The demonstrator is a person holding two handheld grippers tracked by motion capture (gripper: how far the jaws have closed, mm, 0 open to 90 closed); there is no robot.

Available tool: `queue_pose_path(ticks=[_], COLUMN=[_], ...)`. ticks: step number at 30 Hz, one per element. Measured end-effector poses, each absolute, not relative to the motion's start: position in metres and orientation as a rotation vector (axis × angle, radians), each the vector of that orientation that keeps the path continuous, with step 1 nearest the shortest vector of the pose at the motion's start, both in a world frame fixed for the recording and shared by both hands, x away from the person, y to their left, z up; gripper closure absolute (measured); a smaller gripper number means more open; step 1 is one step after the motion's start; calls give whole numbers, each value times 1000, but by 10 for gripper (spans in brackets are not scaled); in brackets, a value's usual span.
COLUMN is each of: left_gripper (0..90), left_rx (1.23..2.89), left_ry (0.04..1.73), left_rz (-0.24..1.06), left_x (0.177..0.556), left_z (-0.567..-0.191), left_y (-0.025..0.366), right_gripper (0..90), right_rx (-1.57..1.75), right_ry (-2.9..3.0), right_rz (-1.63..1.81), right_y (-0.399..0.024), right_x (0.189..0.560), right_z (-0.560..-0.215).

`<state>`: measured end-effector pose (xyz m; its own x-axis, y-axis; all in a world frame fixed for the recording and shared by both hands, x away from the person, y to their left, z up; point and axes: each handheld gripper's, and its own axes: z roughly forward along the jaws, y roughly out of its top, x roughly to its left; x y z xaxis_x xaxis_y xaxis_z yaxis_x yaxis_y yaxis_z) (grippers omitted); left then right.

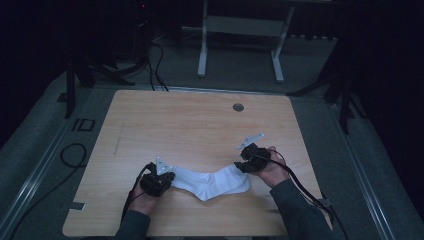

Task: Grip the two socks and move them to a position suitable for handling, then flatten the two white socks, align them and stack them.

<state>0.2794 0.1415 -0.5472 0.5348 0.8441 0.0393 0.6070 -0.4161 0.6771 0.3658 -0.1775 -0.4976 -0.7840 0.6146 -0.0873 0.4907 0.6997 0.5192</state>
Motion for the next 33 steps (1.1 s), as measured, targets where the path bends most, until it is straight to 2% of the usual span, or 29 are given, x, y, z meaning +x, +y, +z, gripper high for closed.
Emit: queue_pose_path(ticks=[8, 16, 21, 33], left_gripper=[873, 874, 875, 874], left_rx=[2173, 2177, 2179, 2174], left_ry=[1163, 1162, 1163, 1166], left_rz=[520, 524, 528, 524], left_x=[279, 280, 279, 279], left_z=[-548, -548, -548, -548], left_y=[140, 139, 139, 139], right_gripper=[612, 750, 872, 885], right_rx=[935, 955, 938, 973], right_ry=[2706, 2718, 2715, 2671], right_rz=[636, 646, 668, 728], right_y=[-178, -187, -191, -206], right_x=[370, 366, 362, 349], right_z=[-511, -517, -514, -506])
